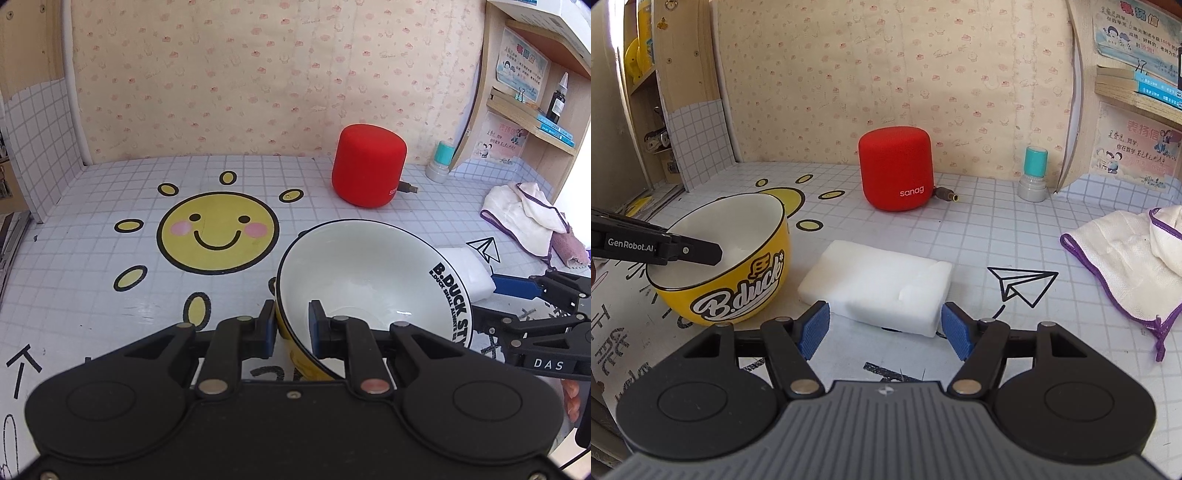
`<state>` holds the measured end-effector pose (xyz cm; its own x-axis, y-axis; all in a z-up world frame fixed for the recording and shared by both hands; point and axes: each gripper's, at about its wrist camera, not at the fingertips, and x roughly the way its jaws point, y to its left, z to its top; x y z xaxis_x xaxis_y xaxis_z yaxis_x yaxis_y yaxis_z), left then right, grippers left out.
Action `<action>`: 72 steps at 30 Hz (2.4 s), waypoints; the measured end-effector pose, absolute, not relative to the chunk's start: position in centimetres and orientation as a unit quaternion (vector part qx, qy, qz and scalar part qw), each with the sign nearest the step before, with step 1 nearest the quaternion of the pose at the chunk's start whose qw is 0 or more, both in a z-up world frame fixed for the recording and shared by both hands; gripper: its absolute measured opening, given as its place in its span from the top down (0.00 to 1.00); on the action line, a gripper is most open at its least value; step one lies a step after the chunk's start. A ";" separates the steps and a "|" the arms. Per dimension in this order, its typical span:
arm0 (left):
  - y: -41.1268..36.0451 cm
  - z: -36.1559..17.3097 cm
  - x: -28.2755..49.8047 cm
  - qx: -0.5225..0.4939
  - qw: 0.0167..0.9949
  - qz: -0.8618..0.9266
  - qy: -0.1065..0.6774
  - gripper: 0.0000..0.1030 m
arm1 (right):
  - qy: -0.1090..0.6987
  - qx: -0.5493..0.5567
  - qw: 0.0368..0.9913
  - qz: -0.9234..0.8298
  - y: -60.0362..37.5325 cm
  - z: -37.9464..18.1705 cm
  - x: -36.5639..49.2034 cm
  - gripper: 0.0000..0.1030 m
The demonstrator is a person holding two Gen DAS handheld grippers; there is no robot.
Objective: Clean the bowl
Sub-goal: 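Grasp the white sponge block with the right gripper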
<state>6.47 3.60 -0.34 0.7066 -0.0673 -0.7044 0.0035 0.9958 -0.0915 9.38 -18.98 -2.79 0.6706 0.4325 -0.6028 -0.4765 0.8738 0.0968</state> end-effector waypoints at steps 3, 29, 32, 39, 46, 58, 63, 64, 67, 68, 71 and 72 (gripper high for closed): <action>3.7 -0.3 6.5 -0.043 0.923 -0.021 0.382 0.82 | 0.324 -0.037 0.909 0.260 -18.7 -3.0 9.2 0.33; 2.4 -0.6 6.1 0.028 0.929 -0.023 0.369 0.81 | 0.306 -0.197 0.868 0.339 -15.4 -0.3 11.4 0.31; 2.1 -0.6 6.1 0.048 0.929 -0.027 0.367 0.81 | 0.322 -0.210 0.851 0.358 -14.9 -0.5 12.5 0.31; 1.9 -0.6 6.0 0.065 0.929 -0.033 0.364 0.81 | 0.362 -0.238 0.821 0.371 -13.4 -1.5 14.3 0.31; 1.8 -0.7 6.0 0.077 0.930 -0.037 0.359 0.81 | 0.391 -0.214 0.811 0.379 -13.4 -1.6 15.3 0.33; 1.5 -0.7 6.0 0.082 0.931 -0.036 0.355 0.81 | 0.415 -0.165 0.809 0.383 -14.4 -1.5 16.1 0.44; 1.6 -0.7 5.9 0.081 0.931 -0.037 0.353 0.81 | 0.415 -0.162 0.811 0.380 -14.5 -1.5 16.1 0.45; 1.6 -0.7 5.9 0.080 0.931 -0.037 0.353 0.81 | 0.413 -0.163 0.814 0.375 -14.5 -1.5 16.1 0.45; 1.6 -0.6 6.0 0.080 0.931 -0.037 0.353 0.81 | 0.408 -0.166 0.824 0.357 -14.8 -1.4 16.2 0.45; 1.6 -0.6 6.0 0.081 0.931 -0.037 0.353 0.81 | 0.406 -0.165 0.826 0.355 -14.9 -1.3 16.2 0.45; 1.6 -0.7 6.0 0.081 0.932 -0.037 0.352 0.81 | 0.399 -0.166 0.831 0.351 -15.3 -0.8 16.3 0.45; 1.6 -0.7 6.0 0.081 0.932 -0.037 0.352 0.81 | 0.396 -0.167 0.833 0.349 -15.3 -0.6 16.2 0.45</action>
